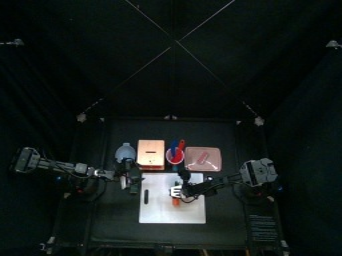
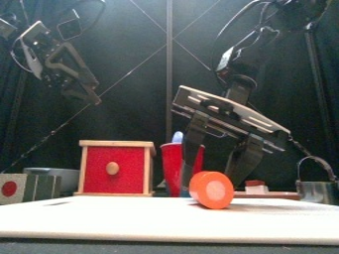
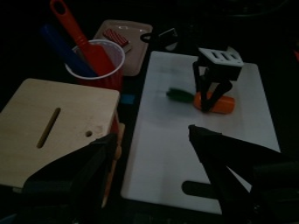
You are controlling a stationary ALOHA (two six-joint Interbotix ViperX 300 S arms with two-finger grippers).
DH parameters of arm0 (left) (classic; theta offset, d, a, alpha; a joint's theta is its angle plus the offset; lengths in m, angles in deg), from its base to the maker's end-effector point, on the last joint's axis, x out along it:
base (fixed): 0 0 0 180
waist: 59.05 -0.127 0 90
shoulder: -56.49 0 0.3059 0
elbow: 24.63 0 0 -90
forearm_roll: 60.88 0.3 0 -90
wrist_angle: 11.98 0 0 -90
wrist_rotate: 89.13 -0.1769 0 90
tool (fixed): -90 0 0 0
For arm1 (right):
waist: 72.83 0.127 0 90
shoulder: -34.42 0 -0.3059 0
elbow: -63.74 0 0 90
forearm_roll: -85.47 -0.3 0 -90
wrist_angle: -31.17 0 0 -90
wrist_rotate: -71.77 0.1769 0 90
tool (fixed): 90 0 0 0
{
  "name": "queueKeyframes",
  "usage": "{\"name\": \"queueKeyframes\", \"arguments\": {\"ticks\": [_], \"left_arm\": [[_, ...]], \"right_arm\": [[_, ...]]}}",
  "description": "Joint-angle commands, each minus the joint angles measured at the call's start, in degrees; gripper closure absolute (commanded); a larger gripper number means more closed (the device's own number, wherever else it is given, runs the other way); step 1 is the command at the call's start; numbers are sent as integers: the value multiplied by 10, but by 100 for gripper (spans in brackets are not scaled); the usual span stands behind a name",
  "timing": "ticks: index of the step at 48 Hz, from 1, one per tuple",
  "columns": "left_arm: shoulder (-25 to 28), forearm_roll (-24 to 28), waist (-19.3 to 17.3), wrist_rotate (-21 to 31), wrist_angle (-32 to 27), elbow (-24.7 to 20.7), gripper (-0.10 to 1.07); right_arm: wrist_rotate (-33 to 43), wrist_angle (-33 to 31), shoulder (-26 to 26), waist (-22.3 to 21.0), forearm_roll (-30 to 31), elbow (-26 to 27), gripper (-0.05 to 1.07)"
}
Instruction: Put carrot onto cutting board
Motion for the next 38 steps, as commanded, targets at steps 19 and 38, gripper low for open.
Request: {"name": "queueKeyframes", "arguments": {"ticks": [19, 38], "left_arm": [[0, 2, -2, -1, 1, -6, -1], [0, 2, -1, -1, 14, -10, -1]], "right_arm": [[-1, -4, 16, 0, 25, 16, 10], [-1, -58, 73, 1, 38, 4, 10]]}}
